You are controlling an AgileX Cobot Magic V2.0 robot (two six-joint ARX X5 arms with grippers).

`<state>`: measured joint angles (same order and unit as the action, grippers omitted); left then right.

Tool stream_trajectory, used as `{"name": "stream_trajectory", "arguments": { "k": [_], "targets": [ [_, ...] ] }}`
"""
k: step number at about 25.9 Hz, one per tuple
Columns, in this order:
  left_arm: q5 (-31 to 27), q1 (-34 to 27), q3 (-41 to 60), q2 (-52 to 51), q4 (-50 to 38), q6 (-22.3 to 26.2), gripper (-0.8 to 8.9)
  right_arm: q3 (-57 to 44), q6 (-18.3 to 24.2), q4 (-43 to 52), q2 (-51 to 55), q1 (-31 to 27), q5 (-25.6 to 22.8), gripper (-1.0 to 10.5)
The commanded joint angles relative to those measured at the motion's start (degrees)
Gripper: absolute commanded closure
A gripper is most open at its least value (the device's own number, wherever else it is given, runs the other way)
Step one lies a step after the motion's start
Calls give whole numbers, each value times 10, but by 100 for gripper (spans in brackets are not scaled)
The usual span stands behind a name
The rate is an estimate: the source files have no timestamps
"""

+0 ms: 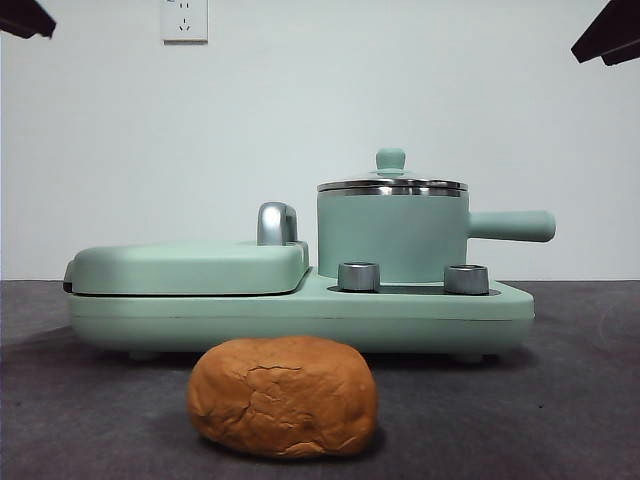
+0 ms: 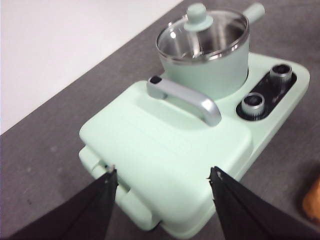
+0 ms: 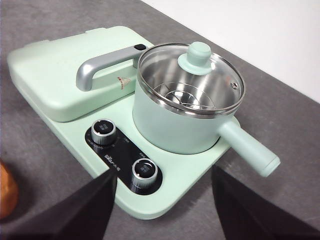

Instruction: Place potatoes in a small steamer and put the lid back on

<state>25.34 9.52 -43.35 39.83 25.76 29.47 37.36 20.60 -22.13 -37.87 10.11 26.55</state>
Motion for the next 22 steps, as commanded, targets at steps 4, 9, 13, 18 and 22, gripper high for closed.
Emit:
{"name": "stream_trajectory", "arguments": {
  "k": [4,9,13,18,22],
  "targets": [
    [2,21,-13,39,-70,-101,516,12,-49,16,-2,11,0,648],
    [-2,49,-13,90,-129,-131,515,12,-57,30,-2,14,0,648],
    [-17,77,-16,135,-188,-150,516,12,-68,30,-2,14,0,648],
    [-38,118,-38,205,-254,-172,516,12,-70,30,-2,14,0,648],
    [-60,150,-75,266,-273,-172,516,12,-82,30,-2,14,0,648]
  ]
}}
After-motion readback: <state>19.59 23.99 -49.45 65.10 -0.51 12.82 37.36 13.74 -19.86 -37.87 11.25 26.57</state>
